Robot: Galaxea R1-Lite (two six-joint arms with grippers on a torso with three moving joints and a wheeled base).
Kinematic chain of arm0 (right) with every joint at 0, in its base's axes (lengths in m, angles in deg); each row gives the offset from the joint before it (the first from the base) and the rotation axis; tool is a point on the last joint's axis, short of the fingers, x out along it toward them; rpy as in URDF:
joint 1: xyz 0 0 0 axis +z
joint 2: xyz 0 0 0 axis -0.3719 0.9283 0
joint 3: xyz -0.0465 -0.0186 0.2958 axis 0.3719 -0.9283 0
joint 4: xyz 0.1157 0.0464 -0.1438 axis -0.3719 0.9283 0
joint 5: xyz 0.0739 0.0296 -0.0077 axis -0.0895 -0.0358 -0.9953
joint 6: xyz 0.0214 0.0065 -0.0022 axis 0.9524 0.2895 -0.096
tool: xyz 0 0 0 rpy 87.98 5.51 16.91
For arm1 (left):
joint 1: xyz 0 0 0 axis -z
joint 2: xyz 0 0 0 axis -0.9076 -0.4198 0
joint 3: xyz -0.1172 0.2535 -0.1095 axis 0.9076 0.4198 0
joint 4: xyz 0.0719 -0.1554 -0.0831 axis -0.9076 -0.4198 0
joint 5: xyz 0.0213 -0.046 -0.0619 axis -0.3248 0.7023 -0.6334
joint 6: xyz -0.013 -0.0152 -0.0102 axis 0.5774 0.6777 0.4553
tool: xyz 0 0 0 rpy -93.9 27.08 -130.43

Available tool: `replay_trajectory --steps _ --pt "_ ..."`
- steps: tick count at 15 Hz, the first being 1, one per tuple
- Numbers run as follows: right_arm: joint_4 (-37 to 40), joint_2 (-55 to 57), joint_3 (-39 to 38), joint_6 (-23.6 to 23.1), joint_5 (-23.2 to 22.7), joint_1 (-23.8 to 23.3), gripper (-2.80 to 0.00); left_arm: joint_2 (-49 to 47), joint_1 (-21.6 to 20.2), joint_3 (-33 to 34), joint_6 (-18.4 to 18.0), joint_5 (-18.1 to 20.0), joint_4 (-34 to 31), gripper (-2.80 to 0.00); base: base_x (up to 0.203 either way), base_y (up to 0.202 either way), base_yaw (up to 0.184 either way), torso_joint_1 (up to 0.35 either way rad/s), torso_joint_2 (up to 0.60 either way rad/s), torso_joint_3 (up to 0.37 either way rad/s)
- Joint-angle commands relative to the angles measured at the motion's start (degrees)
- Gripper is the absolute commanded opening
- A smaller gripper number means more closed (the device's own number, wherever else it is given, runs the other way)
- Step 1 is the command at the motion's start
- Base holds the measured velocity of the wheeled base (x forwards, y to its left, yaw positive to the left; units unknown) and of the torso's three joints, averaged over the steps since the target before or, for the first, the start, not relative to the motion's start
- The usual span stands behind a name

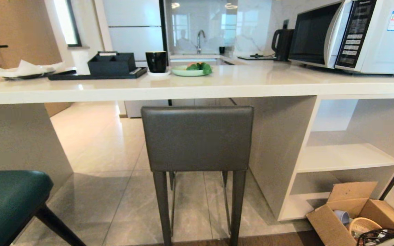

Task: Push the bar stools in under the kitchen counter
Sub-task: Pull the gray chair out from under the dining table

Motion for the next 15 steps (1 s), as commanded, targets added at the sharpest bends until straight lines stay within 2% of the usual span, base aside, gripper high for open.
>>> replay_trajectory --steps 1,6,15 --pt "0.0 0.0 0.0 0.0 0.0 0.0 -2.80 0.0 0.0 0.0 0.0 0.0 0.0 -2.80 0.193 0.000 -0.001 -0.002 0.00 0.002" --pt "0.0 0.0 0.0 -0.1 -0.1 0.0 -2.80 0.0 0.0 0.0 0.1 0.0 0.0 -2.80 0.184 0.000 0.002 0.004 0.00 0.004" --pt "-0.1 0.0 0.0 -0.2 -0.2 0.0 -2.80 0.0 0.0 0.0 0.0 0.0 0.0 -2.80 0.006 0.000 0.000 0.001 0.00 0.000"
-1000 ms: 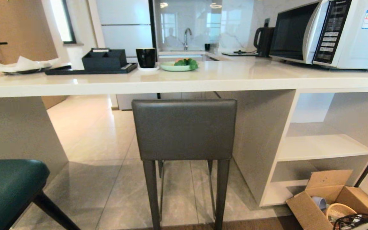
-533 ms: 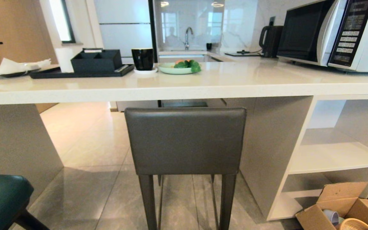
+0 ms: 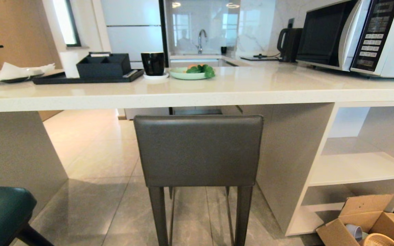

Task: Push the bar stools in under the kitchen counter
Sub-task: Pull the gray chair out from under the dining table

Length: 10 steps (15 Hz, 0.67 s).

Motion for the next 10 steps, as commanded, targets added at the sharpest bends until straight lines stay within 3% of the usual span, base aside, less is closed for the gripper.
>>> replay_trajectory --steps 1,6,10 --pt "0.0 0.0 0.0 0.0 0.0 0.0 -2.80 0.0 0.0 0.0 0.0 0.0 0.0 -2.80 0.000 0.000 0.000 0.000 0.00 0.000" --pt "0.0 0.0 0.0 0.0 0.0 0.0 -2.80 -0.1 0.0 0.0 0.0 0.0 0.0 -2.80 0.000 0.000 0.000 0.051 -0.23 -0.220" --pt "0.0 0.0 0.0 0.0 0.0 0.0 -2.80 0.0 0.0 0.0 0.1 0.0 0.0 -2.80 0.000 0.000 0.000 0.185 -0.53 -0.294"
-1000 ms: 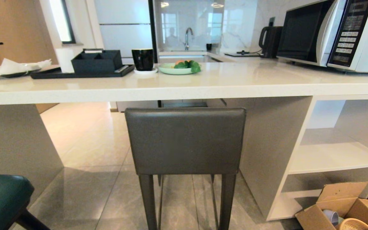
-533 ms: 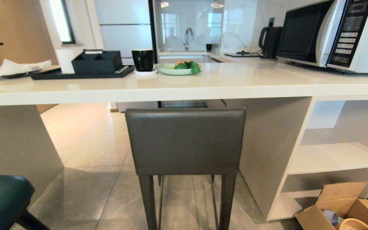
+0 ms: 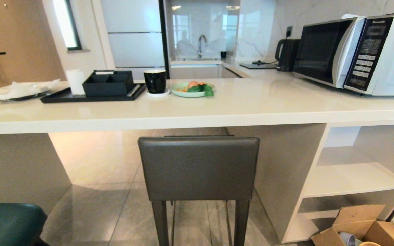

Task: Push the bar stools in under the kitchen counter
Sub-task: Pull the gray chair out from under the dining table

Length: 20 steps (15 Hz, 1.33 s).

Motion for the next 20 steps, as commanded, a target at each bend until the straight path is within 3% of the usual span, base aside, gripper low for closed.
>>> replay_trajectory --steps 1,7,8,9,15,20 --pt "0.0 0.0 0.0 0.0 0.0 0.0 -2.80 -0.1 0.0 0.0 0.0 0.0 0.0 -2.80 0.000 0.000 0.000 0.177 -0.47 -0.290" --pt "0.0 0.0 0.0 0.0 0.1 0.0 -2.80 -0.1 0.0 0.0 0.0 0.0 0.0 -2.80 0.000 0.000 0.000 0.060 -0.15 -0.089" --pt "0.0 0.0 0.0 0.0 0.1 0.0 -0.92 -0.1 0.0 0.0 0.0 0.1 0.0 -0.91 0.000 0.000 0.000 0.000 0.00 0.000" --pt "0.0 0.0 0.0 -0.5 -0.1 0.0 0.00 0.0 0.0 0.0 0.0 0.1 0.0 0.00 0.000 0.000 0.000 0.000 0.00 0.000" --pt "0.0 0.0 0.0 1.2 0.5 0.0 0.00 0.0 0.0 0.1 0.1 0.0 0.6 0.00 0.000 0.000 0.000 0.000 0.00 0.000" --pt "0.2 0.0 0.1 -0.3 -0.1 -0.1 0.00 0.0 -0.1 -0.2 -0.7 0.1 0.4 0.00 0.000 0.000 0.000 0.000 0.00 0.000"
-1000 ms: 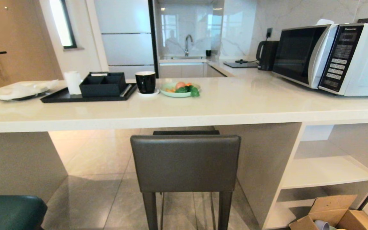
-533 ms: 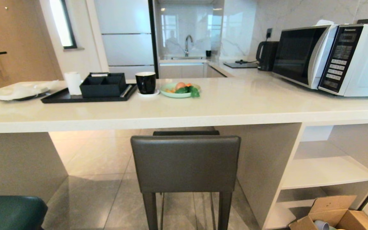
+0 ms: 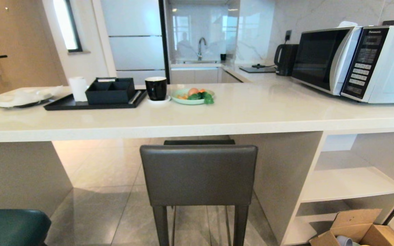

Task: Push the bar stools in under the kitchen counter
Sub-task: Pull the gray chair out from under the dining table

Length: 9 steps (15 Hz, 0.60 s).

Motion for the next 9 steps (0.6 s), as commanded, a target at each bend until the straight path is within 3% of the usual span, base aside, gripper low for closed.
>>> replay_trajectory --steps 1,3,5,9 --pt "0.5 0.5 0.9 -2.8 -0.7 -0.1 0.00 -0.4 0.0 -2.4 -0.1 0.1 0.2 0.00 0.000 0.000 0.000 0.000 0.00 0.000" --pt "0.9 6.8 5.9 -2.5 -1.7 0.0 0.00 -5.7 0.2 -9.9 0.7 1.3 0.5 0.00 0.000 0.000 0.000 0.000 0.00 0.000" --pt "-0.3 19.6 13.2 0.2 -3.0 1.2 0.00 -18.4 1.9 -15.3 2.4 2.3 3.6 0.00 0.000 0.000 0.000 0.000 0.00 0.000" --pt "-8.4 44.5 19.5 0.4 -7.4 5.3 0.00 -46.7 7.1 -19.0 4.6 4.2 19.6 0.00 0.000 0.000 0.000 0.000 0.00 0.000"
